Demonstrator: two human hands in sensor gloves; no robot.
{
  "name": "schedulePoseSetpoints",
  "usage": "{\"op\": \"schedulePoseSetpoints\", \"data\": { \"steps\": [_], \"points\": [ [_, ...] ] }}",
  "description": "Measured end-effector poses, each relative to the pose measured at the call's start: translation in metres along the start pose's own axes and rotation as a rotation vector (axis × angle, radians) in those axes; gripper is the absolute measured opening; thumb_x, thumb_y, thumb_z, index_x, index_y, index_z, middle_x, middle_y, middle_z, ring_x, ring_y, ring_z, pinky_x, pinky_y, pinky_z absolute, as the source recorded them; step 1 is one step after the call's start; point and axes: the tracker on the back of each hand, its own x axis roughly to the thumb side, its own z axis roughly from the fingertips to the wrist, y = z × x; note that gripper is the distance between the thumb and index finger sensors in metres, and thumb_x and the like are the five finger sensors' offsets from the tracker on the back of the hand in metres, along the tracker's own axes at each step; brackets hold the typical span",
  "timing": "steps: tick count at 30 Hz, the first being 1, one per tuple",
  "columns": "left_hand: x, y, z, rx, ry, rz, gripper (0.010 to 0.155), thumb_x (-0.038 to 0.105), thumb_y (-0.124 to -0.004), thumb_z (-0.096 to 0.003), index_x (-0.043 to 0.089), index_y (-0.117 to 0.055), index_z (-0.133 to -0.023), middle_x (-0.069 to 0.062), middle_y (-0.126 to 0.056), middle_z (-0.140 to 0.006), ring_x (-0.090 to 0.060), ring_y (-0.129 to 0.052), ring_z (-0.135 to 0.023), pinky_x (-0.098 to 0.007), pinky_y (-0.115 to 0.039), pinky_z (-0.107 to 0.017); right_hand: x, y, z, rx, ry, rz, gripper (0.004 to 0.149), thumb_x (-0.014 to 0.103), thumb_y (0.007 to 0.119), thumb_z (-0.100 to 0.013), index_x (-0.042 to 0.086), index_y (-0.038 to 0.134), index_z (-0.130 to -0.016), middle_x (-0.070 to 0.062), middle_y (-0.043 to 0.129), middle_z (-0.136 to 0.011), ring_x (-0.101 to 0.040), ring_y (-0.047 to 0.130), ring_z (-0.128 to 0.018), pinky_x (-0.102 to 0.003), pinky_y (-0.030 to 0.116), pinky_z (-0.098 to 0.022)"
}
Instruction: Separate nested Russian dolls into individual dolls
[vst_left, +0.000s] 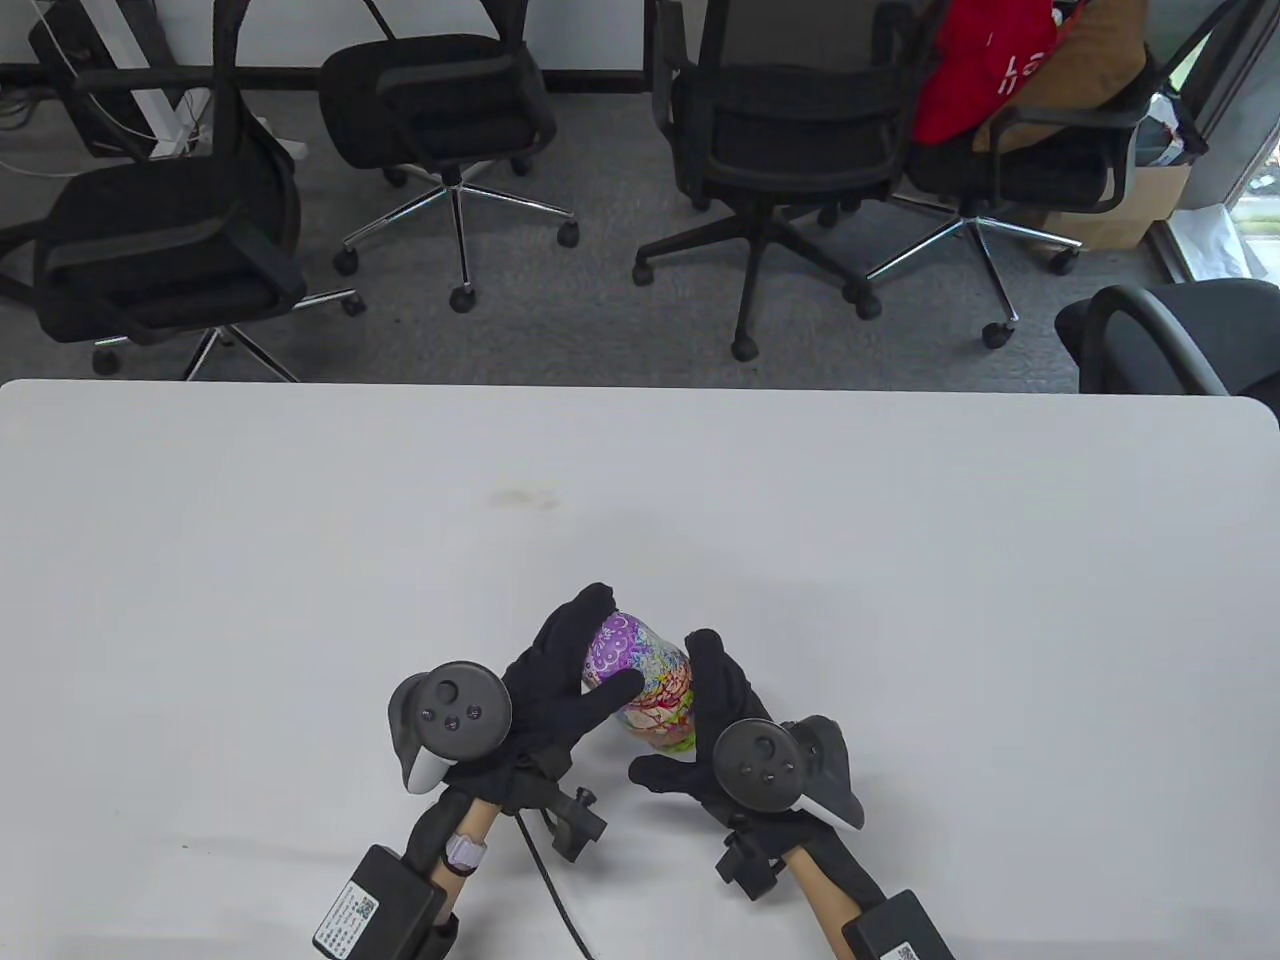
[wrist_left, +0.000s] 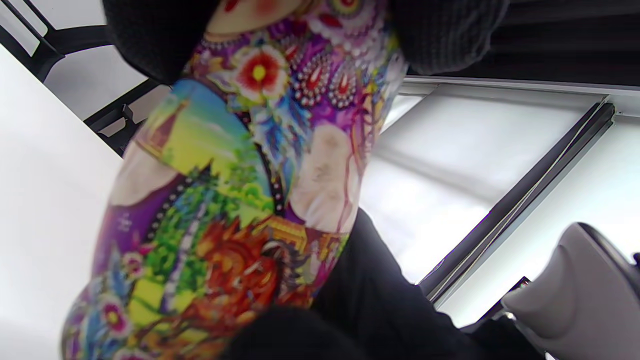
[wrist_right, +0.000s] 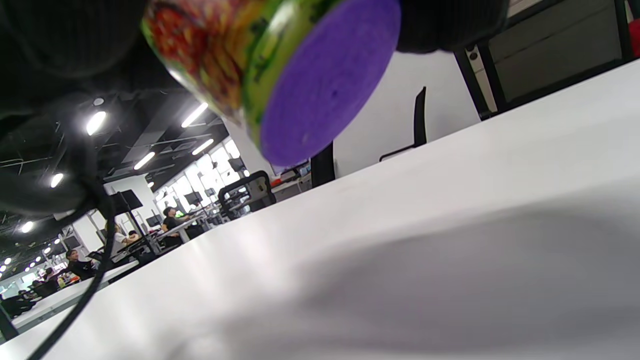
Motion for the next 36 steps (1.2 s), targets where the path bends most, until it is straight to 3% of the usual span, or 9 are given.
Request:
{"op": "schedulePoseSetpoints", "data": {
  "steps": [4, 6, 7, 10, 17, 20, 29, 36],
  "points": [
    [0.003, -0.001, 0.0, 0.0, -0.01, -0.011, 0.084, 0.051, -0.073, -0.0514, 0.005, -0.046, -0.116, -0.026, -0.061, -0.113, -0.048, -0.081, -0.092, -0.053, -0.078, -0.066, -0.001, 0.001, -0.001, -0.051, 0.016, -0.027, 0.123, 0.058, 0.078, -0.038, -0.006, -0.005, -0.102, -0.032, 0.025, -0.112, -0.056, 0.051, -0.098, -0.063, 0.056, -0.073],
    [0.003, -0.003, 0.0, -0.006, -0.006, -0.009, 0.084, 0.051, -0.073, -0.0514, 0.004, -0.046, -0.116, -0.026, -0.061, -0.112, -0.048, -0.081, -0.092, -0.053, -0.078, -0.065, -0.002, 0.001, -0.002, -0.085, 0.031, -0.031, 0.12, 0.054, 0.081, -0.039, -0.007, 0.0, -0.103, -0.03, 0.036, -0.11, -0.052, 0.06, -0.096, -0.06, 0.063, -0.071],
    [0.003, -0.005, 0.001, -0.013, -0.006, -0.013, 0.084, 0.051, -0.073, -0.0515, 0.004, -0.046, -0.116, -0.026, -0.061, -0.113, -0.048, -0.081, -0.092, -0.053, -0.078, -0.065, -0.002, 0.002, 0.0, -0.145, 0.039, -0.008, 0.118, 0.053, 0.084, -0.037, -0.007, 0.008, -0.105, -0.027, 0.047, -0.106, -0.048, 0.068, -0.092, -0.056, 0.07, -0.068],
    [0.004, -0.007, 0.001, 0.003, -0.005, -0.031, 0.085, 0.051, -0.071, -0.0509, 0.002, -0.046, -0.116, -0.027, -0.062, -0.112, -0.047, -0.082, -0.092, -0.052, -0.079, -0.065, 0.005, 0.001, 0.002, -0.2, 0.012, 0.139, 0.114, 0.056, 0.084, -0.035, -0.008, 0.022, -0.106, -0.028, 0.053, -0.103, -0.045, 0.074, -0.088, -0.053, 0.076, -0.063],
    [0.003, -0.007, 0.001, 0.054, 0.02, -0.047, 0.087, 0.051, -0.069, -0.051, -0.004, -0.046, -0.114, -0.031, -0.063, -0.109, -0.048, -0.084, -0.088, -0.051, -0.082, -0.062, 0.017, 0.002, 0.004, -0.312, 0.013, 0.347, 0.113, 0.057, 0.085, -0.034, -0.01, 0.028, -0.105, -0.029, 0.057, -0.1, -0.044, 0.076, -0.086, -0.052, 0.078, -0.061],
    [-0.003, -0.006, 0.003, 0.108, 0.06, -0.026, 0.086, 0.053, -0.069, -0.0515, -0.003, -0.047, -0.113, -0.03, -0.065, -0.107, -0.046, -0.087, -0.085, -0.048, -0.084, -0.059, 0.019, 0.003, 0.003, -0.327, 0.004, 0.446, 0.112, 0.058, 0.084, -0.035, -0.01, 0.029, -0.105, -0.029, 0.058, -0.1, -0.044, 0.077, -0.085, -0.051, 0.079, -0.06],
    [-0.007, 0.025, 0.009, 0.215, 0.086, 0.07, 0.085, 0.052, -0.069, -0.0531, 0.002, -0.041, -0.116, -0.028, -0.057, -0.113, -0.048, -0.079, -0.092, -0.051, -0.078, -0.064, 0.004, 0.001, 0.007, -0.299, 0.028, 0.375, 0.111, 0.056, 0.085, -0.035, -0.008, 0.027, -0.106, -0.028, 0.056, -0.103, -0.045, 0.075, -0.087, -0.053, 0.076, -0.063],
    [-0.023, 0.043, 0.015, 0.239, 0.167, -0.051, 0.085, 0.05, -0.071, -0.0535, 0.004, -0.041, -0.117, -0.028, -0.055, -0.115, -0.048, -0.076, -0.095, -0.051, -0.077, -0.065, -0.003, -0.003, 0.008, -0.293, 0.066, 0.309, 0.11, 0.053, 0.086, -0.036, -0.008, 0.027, -0.106, -0.028, 0.055, -0.103, -0.046, 0.073, -0.088, -0.054, 0.075, -0.064]
  ]
}}
